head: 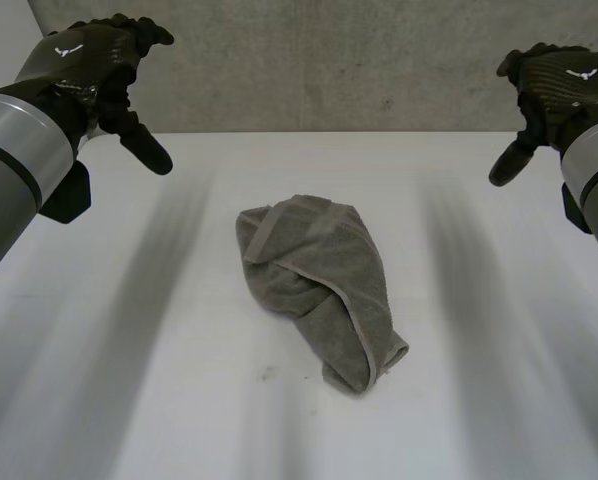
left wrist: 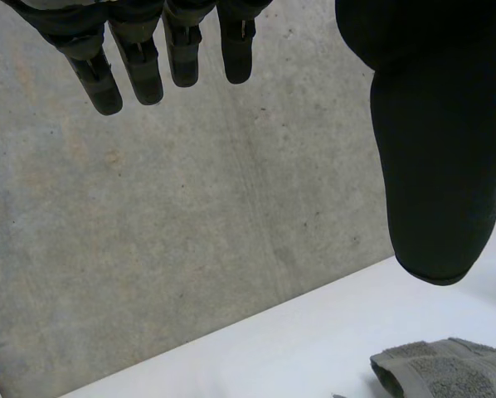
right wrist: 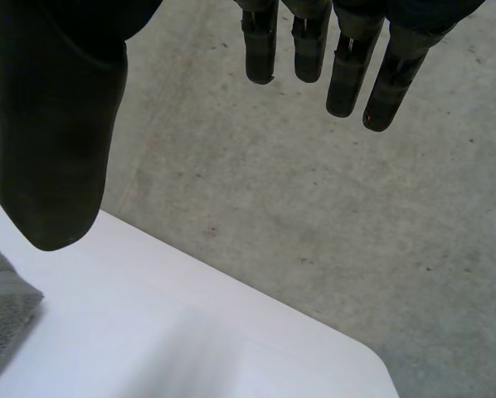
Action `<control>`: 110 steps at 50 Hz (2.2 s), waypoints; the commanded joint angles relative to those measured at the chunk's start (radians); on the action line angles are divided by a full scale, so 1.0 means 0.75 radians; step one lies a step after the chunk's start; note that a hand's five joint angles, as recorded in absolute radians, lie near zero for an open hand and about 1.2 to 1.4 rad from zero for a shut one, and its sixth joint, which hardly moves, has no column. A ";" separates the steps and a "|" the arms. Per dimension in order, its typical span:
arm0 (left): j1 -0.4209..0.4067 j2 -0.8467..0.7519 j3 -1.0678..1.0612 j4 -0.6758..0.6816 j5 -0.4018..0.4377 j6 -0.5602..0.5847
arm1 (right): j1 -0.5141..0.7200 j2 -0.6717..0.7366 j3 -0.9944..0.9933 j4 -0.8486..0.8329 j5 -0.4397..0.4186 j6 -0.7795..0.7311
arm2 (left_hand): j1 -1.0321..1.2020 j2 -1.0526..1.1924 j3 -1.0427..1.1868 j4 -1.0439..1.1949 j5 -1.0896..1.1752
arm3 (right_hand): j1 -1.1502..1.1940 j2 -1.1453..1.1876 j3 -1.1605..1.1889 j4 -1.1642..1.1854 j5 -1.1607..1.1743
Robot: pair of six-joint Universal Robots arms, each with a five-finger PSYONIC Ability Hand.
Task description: Fold the towel.
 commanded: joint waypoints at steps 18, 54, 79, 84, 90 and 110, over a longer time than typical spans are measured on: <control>-0.012 -0.081 -0.050 0.014 0.025 0.028 | -0.027 -0.015 0.013 0.062 -0.112 -0.187 | 0.010 0.016 0.017 0.017 -0.011 | -0.072 -0.087 -0.089 -0.110 -0.077; -0.158 -0.902 0.121 0.648 0.397 0.797 | -0.356 -0.172 0.866 -0.143 -0.652 -0.014 | 1.610 1.617 1.618 1.618 1.589 | -0.072 -0.087 -0.089 -0.110 -0.077; -0.100 0.108 -0.451 0.648 0.178 0.791 | 0.130 0.458 0.232 0.031 -0.605 0.520 | 1.610 1.617 1.618 1.618 1.589 | -0.072 -0.087 -0.089 -0.110 -0.077; -0.051 0.190 -0.472 0.644 0.131 0.789 | 0.255 0.523 0.179 0.033 -0.597 0.543 | 1.610 1.617 1.618 1.618 1.589 | -0.072 -0.087 -0.089 -0.110 -0.077; -0.010 0.247 -0.492 0.635 0.072 0.787 | 0.388 0.580 0.128 0.021 -0.546 0.547 | 1.610 1.617 1.618 1.618 1.589 | -0.072 -0.087 -0.089 -0.110 -0.077; 0.143 0.135 -0.180 0.642 0.035 0.507 | 0.023 0.252 -0.342 -0.071 -0.407 0.441 | 1.610 1.617 1.618 1.618 1.589 | 1.557 1.542 1.540 1.519 1.552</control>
